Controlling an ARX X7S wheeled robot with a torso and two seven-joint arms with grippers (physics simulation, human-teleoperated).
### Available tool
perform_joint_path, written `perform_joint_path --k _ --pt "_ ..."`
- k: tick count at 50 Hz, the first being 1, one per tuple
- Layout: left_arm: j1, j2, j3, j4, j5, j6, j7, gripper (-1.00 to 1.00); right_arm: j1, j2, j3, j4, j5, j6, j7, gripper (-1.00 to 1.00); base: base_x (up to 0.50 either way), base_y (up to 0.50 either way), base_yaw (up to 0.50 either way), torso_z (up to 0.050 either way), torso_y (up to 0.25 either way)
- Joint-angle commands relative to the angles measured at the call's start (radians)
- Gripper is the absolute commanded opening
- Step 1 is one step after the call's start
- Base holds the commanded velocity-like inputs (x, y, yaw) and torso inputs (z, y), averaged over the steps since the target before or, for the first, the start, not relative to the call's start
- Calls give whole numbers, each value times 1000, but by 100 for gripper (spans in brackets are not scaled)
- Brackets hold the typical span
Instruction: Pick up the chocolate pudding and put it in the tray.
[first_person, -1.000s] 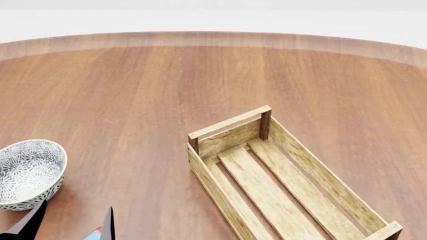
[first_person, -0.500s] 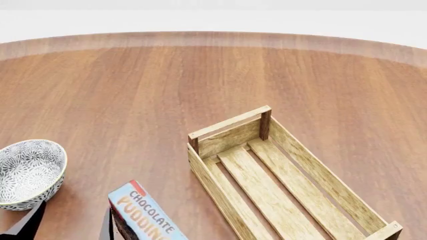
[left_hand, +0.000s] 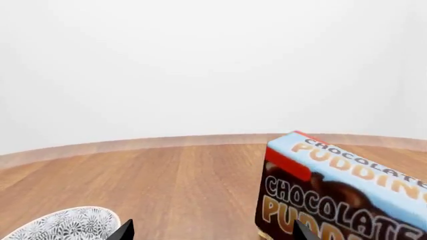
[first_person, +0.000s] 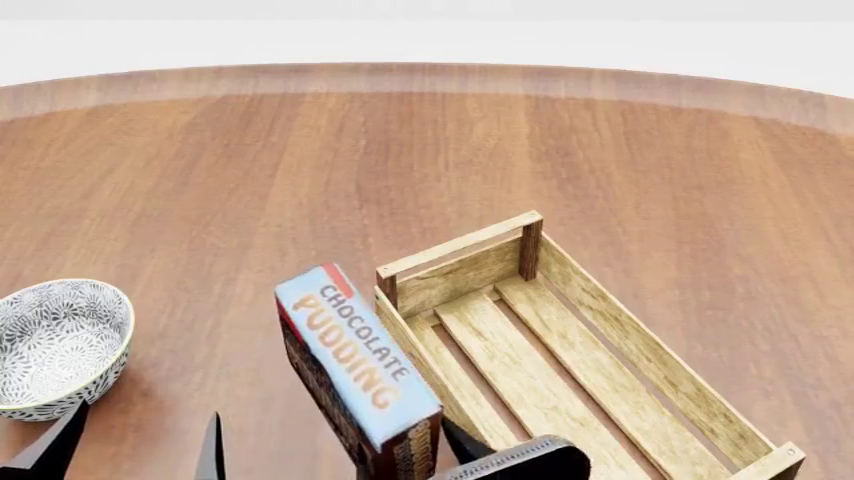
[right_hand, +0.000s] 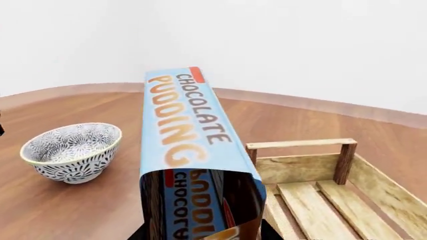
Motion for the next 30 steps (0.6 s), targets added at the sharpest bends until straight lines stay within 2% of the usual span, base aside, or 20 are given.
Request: perform_joint_path --k 1,13,30 --pt "-2 -3 1 -4 -4 3 -3 100 30 30 55 -75 0 42 27 -100 0 0 0 0 0" --pt "0 -2 3 -18 -6 17 -5 100 59 59 108 -88 21 71 55 -100 0 0 0 0 0" --pt "-5 -6 10 -13 -8 10 -11 100 81 68 167 20 34 25 62 -100 0 0 0 0 1"
